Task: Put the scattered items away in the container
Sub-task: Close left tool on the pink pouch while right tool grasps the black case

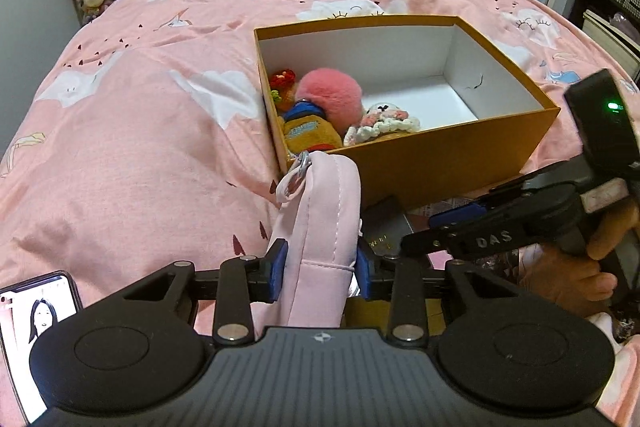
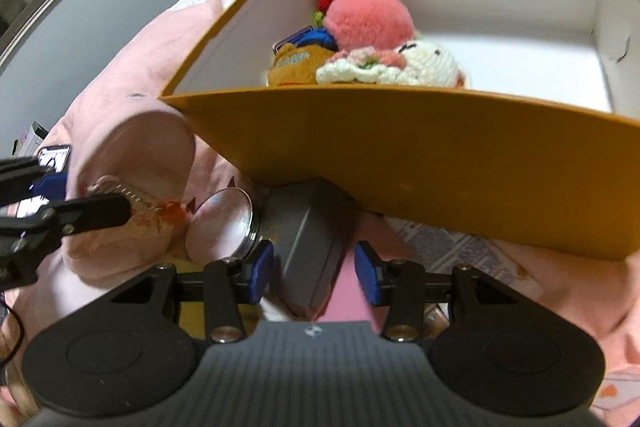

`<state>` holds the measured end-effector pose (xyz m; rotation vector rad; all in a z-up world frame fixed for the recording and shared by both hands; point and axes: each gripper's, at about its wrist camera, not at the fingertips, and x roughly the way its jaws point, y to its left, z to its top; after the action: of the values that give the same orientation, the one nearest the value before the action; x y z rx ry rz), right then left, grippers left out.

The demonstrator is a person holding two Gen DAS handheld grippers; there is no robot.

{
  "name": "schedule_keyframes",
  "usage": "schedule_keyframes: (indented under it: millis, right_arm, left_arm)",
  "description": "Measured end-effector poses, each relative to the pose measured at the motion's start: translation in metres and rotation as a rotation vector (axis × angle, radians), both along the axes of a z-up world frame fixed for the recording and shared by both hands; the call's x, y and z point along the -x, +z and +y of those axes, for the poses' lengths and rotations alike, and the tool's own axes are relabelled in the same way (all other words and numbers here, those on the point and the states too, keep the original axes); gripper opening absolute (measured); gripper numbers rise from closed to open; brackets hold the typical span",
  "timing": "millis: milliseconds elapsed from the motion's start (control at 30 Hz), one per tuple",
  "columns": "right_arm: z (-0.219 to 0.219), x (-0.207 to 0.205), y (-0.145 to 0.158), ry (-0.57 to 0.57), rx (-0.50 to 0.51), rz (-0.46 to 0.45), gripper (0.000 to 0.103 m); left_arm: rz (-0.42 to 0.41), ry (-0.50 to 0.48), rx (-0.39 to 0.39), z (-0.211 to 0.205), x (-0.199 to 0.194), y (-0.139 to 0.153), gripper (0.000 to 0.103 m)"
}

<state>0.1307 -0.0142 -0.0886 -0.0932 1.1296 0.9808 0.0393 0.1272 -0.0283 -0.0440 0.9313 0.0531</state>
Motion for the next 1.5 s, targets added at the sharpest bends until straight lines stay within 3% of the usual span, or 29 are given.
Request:
schedule_keyframes:
  millis: [600,867,1200,1500]
  right_arm:
    - [0.025,-0.016,-0.027,0.007,-0.053,0.139,0.046]
    - [0.018,-0.005,-0.010,0.007,-0.058,0.078,0.041]
    - [-0.001,0.015,0.030,0.015,-0.059,-0.087,0.039]
    - [-0.016,0.020,0.049,0.004,-0.090,-0.136,0.039]
  left_arm:
    - [-0.002,0.011,0.008,0.005,0.004,-0.002,0.039]
    - [-0.023,0.013,0.009,0.000,0.007,-0.002,0.037]
    - [-0.056,0.012,0.022,-0.008,0.008,0.010,0.036]
    - [-0.103,-0.007,0.027,-0.017,0.010,0.029,0.036]
